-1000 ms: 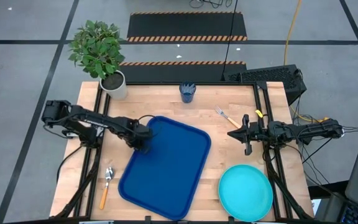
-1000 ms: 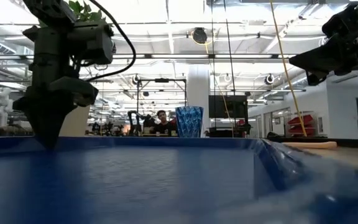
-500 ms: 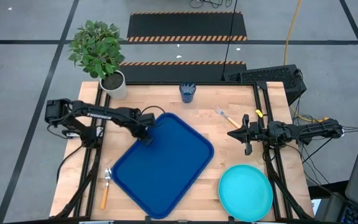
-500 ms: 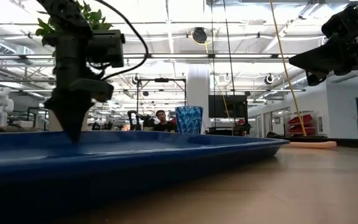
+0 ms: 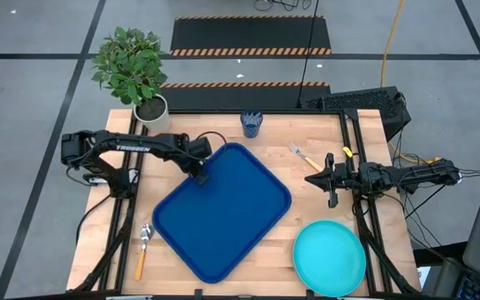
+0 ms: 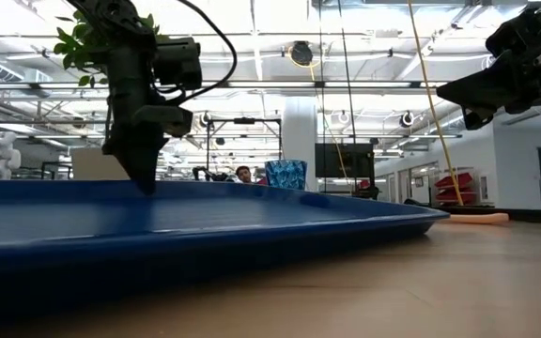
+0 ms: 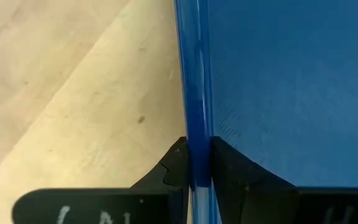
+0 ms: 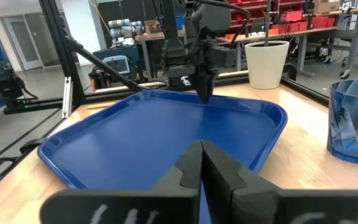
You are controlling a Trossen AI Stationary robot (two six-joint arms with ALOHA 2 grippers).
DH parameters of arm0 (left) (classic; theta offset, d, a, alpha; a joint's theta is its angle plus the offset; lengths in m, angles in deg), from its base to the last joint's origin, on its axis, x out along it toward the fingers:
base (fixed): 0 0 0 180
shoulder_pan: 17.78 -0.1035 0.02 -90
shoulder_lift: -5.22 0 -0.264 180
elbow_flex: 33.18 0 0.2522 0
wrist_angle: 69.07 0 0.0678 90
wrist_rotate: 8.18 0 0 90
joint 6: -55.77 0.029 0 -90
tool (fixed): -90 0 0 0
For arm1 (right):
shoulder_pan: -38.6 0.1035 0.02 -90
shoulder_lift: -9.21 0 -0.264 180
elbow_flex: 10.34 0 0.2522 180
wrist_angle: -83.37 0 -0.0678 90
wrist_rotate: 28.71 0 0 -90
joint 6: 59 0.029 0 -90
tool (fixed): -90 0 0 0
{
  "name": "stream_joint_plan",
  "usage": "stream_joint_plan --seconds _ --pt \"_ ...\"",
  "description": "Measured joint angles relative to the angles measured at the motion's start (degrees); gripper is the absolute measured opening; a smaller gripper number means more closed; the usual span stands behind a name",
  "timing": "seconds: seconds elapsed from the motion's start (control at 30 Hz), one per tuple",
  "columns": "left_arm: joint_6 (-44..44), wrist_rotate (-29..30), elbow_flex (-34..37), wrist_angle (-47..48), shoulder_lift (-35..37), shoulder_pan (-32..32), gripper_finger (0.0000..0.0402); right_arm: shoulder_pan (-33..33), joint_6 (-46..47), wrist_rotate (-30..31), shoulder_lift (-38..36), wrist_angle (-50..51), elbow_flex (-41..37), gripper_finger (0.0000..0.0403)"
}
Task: Pick and place plate/cup/fork/spoon on tray
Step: Prepare the blue serving tray
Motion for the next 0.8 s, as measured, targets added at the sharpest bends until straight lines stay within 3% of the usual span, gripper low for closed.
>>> stream_joint_plan --seconds 0.27,0.5,0.8 --pt "8.2 -0.8 -0.5 -1.6 0.0 -0.3 0.0045 0.0 0.0 0.1 0.0 0.0 0.0 0.0" --pt "15.9 2.0 -6.3 -2.1 -0.8 -0.8 0.0044 0.0 0.0 0.2 0.0 0.0 0.0 0.0" --pt "23.0 1.0 -15.0 -2.3 -11.3 -1.4 0.0044 0.0 0.4 0.1 0.0 0.0 0.0 0.0"
